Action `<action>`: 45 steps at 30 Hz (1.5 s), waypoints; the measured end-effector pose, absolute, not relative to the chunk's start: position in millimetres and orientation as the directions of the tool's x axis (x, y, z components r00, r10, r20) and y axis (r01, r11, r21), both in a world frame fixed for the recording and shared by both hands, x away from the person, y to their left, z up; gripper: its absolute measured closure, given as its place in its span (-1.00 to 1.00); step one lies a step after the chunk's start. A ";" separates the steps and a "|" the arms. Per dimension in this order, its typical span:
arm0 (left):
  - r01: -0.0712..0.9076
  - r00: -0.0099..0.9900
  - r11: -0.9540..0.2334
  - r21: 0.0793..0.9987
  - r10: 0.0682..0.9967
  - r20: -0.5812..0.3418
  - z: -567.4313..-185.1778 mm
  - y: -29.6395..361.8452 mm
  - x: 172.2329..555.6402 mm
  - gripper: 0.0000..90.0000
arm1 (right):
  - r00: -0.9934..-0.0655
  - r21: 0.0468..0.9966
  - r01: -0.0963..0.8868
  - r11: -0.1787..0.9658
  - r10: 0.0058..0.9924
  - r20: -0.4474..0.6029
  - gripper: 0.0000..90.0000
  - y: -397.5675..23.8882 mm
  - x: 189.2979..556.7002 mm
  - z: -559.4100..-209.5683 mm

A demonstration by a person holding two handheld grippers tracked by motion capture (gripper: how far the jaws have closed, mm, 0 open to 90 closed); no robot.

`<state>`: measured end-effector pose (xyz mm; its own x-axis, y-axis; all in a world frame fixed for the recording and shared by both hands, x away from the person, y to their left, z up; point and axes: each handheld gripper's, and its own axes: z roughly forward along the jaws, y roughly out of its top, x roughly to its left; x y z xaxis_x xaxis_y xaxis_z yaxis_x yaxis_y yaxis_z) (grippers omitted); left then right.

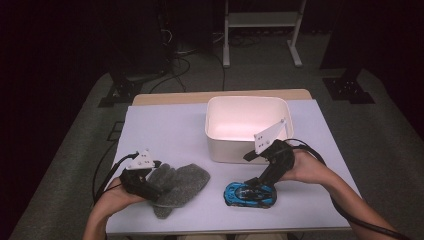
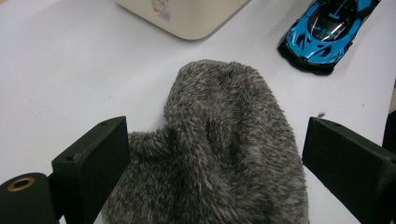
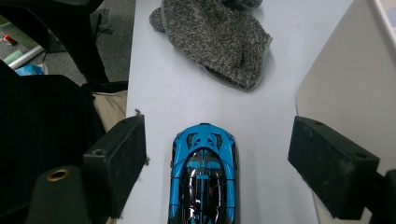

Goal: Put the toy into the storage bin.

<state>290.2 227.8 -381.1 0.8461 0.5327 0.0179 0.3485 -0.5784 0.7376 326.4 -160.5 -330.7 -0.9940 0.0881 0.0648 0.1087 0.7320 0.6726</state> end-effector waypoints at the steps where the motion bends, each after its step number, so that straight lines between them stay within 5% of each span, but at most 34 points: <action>1: 0.347 0.846 -0.579 0.738 0.533 0.019 -381.0 227.4 290.1 -0.84 | -0.994 0.676 0.112 0.729 0.089 0.070 -0.60 -161.2 325.9 -332.6; 45: 0.347 0.851 -0.590 0.729 0.525 0.021 -380.9 222.3 289.6 -0.84 | -0.982 0.603 0.189 0.775 0.156 0.107 -0.68 -159.8 310.8 -419.1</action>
